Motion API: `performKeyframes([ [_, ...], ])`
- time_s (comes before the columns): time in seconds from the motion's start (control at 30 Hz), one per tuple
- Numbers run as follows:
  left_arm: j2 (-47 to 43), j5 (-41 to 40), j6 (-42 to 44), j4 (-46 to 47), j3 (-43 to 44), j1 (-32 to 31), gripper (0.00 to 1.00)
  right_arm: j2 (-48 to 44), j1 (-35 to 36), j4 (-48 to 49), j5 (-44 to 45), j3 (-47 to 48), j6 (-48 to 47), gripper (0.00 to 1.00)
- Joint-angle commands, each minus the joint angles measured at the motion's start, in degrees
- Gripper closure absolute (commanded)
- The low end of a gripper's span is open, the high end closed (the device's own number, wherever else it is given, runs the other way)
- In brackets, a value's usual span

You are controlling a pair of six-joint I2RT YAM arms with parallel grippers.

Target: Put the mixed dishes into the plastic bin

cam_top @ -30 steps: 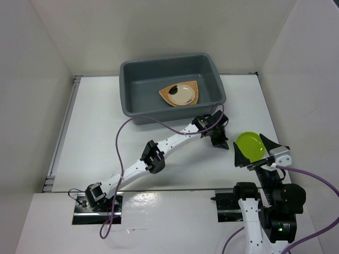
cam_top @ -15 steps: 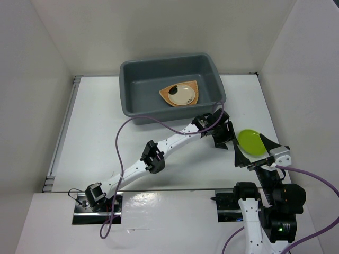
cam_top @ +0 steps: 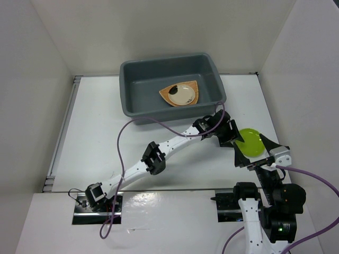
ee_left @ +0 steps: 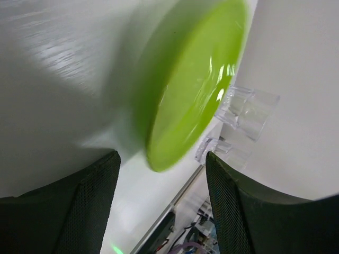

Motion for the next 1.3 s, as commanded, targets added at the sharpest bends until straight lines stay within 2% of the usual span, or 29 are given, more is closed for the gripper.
performKeyframes([
  [0.0,3.03,0.72,-3.25,6.05,0.61,0.46,0.27,-4.45,-0.42,1.47,-0.37,-0.05,0.44,0.01],
  [0.2,3.65,3.1,-4.83,9.75,0.61,0.46,0.27,-4.45,-0.42,1.47,-0.37,-0.05,0.44,0.01],
  [0.33,3.65,4.41,-4.84,10.46,0.61,0.46,0.37,-4.45,-0.42,1.47,-0.37,-0.05,0.44,0.01],
  [0.47,3.65,4.41,-4.84,10.46,0.61,0.46,0.61,-4.45,-0.42,1.47,-0.37,-0.05,0.44,0.01],
  [0.5,3.65,4.41,-4.31,10.46,0.61,0.46,0.73,-4.45,-0.42,1.47,-0.37,-0.05,0.44,0.01],
  [0.63,3.65,3.89,-3.79,9.23,0.61,0.46,0.95,-4.45,-0.42,1.47,-0.37,-0.05,0.44,0.01],
  [0.7,3.65,3.28,-3.78,7.83,0.61,0.46,1.0,-4.45,-0.42,1.47,-0.37,-0.05,0.44,0.01],
  [0.83,3.65,0.82,-2.3,4.58,0.61,0.46,1.0,-4.45,-0.42,1.47,-0.37,-0.05,0.44,0.01],
  [1.0,-2.76,-6.03,0.6,-1.93,0.61,0.46,1.0,-4.45,-0.42,1.47,-0.37,-0.05,0.44,0.01],
  [1.27,-10.84,-8.15,1.23,-1.23,0.61,1.16,1.0,-4.45,-0.42,1.47,-0.37,-0.05,0.44,0.01],
])
